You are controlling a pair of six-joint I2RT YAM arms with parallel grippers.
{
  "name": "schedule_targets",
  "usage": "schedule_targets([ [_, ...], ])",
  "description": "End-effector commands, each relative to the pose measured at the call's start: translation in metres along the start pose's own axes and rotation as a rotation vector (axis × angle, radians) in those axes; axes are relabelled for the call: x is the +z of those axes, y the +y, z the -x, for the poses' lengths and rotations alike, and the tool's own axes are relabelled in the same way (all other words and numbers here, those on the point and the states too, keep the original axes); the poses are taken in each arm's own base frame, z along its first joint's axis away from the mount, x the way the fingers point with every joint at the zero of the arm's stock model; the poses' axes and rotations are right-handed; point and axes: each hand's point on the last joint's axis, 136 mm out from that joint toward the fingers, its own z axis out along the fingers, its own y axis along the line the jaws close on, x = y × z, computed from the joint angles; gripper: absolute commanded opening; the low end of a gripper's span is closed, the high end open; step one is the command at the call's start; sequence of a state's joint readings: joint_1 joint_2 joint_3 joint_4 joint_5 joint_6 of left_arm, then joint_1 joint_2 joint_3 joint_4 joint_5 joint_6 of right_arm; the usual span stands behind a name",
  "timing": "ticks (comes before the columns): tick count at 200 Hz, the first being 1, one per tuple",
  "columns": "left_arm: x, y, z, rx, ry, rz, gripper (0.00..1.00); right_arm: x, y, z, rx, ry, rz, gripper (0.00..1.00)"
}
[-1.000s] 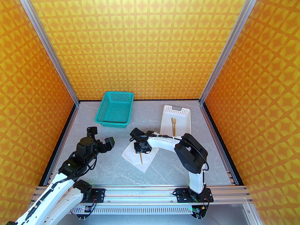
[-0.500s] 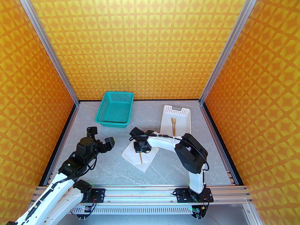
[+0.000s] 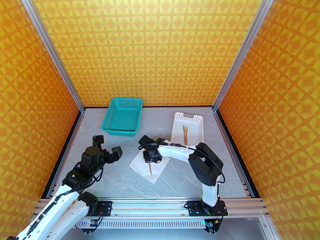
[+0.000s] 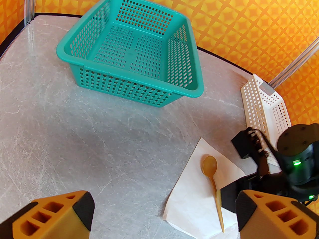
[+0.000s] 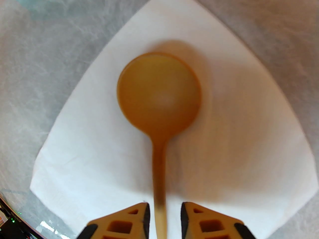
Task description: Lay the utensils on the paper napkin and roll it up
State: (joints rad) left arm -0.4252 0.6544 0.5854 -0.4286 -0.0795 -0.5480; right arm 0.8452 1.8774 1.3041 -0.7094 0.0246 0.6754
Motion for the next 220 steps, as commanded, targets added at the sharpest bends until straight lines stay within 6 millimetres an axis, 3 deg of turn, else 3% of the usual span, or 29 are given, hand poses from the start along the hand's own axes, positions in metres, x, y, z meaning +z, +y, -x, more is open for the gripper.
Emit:
schedule_targets([
  [1, -0.010, -0.006, 0.012, 0.006, -0.025, -0.020, 0.99, -0.039, 0.003, 0.018, -0.021, -0.089, 0.012, 0.34],
  [23, -0.014, -0.009, 0.018, 0.011, -0.037, -0.027, 0.99, -0.060, -0.002, 0.027, -0.013, -0.129, 0.032, 0.36],
  [52, -0.021, -0.014, 0.026, 0.028, -0.054, -0.037, 0.99, -0.087, -0.025, 0.040, 0.022, -0.188, 0.043, 0.40],
  [88, -0.031, -0.020, 0.037, 0.053, -0.088, -0.059, 0.99, -0.117, -0.070, 0.054, 0.071, -0.249, 0.007, 0.44],
  [136, -0.062, -0.047, 0.058, 0.146, -0.174, -0.189, 0.99, -0.147, -0.129, 0.060, 0.163, -0.285, 0.010, 0.52],
  [181, -0.089, -0.072, 0.070, 0.253, -0.273, -0.332, 0.99, -0.157, -0.176, 0.072, 0.225, -0.271, 0.032, 0.56],
  [220, -0.103, -0.078, 0.075, 0.292, -0.325, -0.368, 0.99, -0.142, -0.219, 0.086, 0.273, -0.220, 0.011, 0.55],
])
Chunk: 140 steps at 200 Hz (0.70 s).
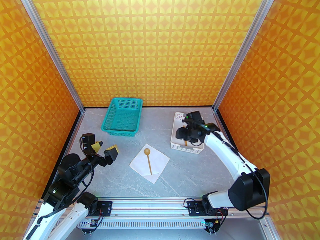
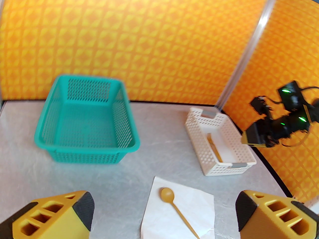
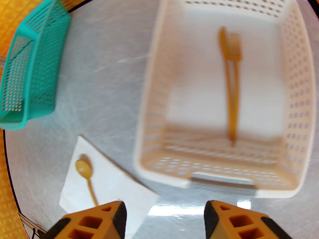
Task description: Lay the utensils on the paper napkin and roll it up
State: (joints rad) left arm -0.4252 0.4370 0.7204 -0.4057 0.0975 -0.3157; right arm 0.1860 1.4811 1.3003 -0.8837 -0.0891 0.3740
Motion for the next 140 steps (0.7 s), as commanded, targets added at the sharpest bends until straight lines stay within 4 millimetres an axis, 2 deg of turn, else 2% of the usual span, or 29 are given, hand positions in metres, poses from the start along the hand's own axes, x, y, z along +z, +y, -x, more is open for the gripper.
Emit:
schedule_targets([
  [1, -0.008, -0.012, 0.015, 0.062, -0.053, -0.053, 0.99, 0.011, -0.011, 0.007, -0.024, 0.052, 0.017, 0.55],
  [57, -0.010, -0.012, 0.014, 0.073, -0.045, -0.051, 0.99, 0.058, -0.056, 0.024, 0.030, 0.126, -0.065, 0.45],
  [104, -0.010, -0.012, 0.014, 0.083, -0.047, -0.051, 0.99, 0.095, -0.076, 0.031, 0.040, 0.195, -0.107, 0.40],
  [140, -0.008, -0.011, 0.013, 0.084, -0.043, -0.050, 0.99, 0.117, -0.082, 0.042, 0.047, 0.205, -0.130, 0.37],
])
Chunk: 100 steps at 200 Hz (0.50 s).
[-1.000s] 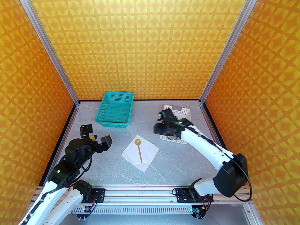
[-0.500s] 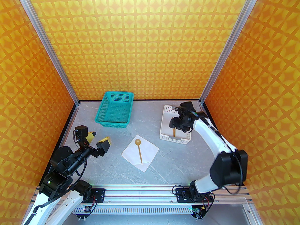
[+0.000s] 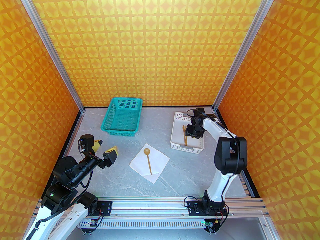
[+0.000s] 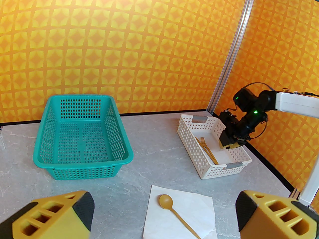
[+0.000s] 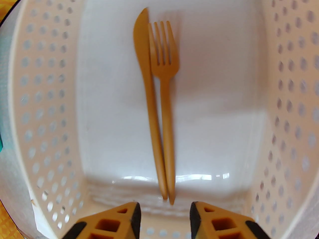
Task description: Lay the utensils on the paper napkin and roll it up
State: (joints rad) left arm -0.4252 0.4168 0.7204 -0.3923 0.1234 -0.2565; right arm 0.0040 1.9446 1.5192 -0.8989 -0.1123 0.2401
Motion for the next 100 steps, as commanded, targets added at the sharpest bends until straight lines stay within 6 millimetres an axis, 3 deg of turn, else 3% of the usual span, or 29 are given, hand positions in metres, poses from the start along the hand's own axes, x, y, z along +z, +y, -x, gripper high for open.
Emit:
schedule_targets([
  [1, -0.002, -0.004, 0.008, 0.021, -0.019, -0.016, 0.99, 0.008, -0.002, 0.016, -0.012, -0.011, -0.018, 0.37],
  [100, -0.001, -0.003, 0.005, 0.019, -0.005, -0.013, 0.99, 0.047, -0.007, 0.031, 0.004, 0.037, -0.053, 0.31],
])
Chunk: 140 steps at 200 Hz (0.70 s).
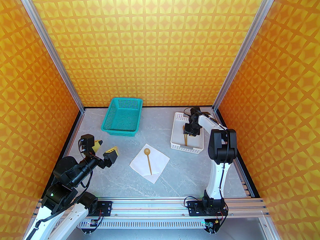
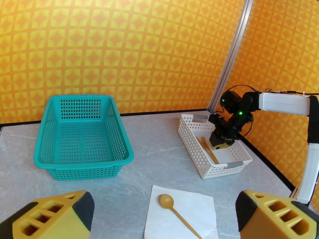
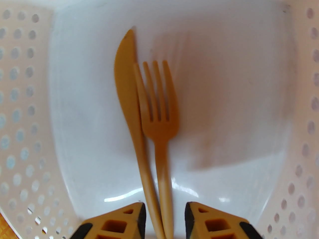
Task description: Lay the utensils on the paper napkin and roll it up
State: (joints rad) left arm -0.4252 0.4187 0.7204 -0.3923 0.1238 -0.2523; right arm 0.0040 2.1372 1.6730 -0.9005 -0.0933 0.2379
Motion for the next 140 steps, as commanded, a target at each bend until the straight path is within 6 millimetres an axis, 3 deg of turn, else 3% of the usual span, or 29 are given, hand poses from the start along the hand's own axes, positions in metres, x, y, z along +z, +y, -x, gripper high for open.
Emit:
schedule_targets([
  [1, -0.002, -0.003, 0.005, 0.015, -0.007, -0.013, 0.99, 0.005, -0.005, 0.005, 0.002, 0.003, -0.025, 0.31],
  [140, -0.001, -0.002, 0.004, 0.009, 0.004, -0.010, 0.99, 0.039, -0.013, -0.012, -0.003, 0.092, -0.041, 0.26],
])
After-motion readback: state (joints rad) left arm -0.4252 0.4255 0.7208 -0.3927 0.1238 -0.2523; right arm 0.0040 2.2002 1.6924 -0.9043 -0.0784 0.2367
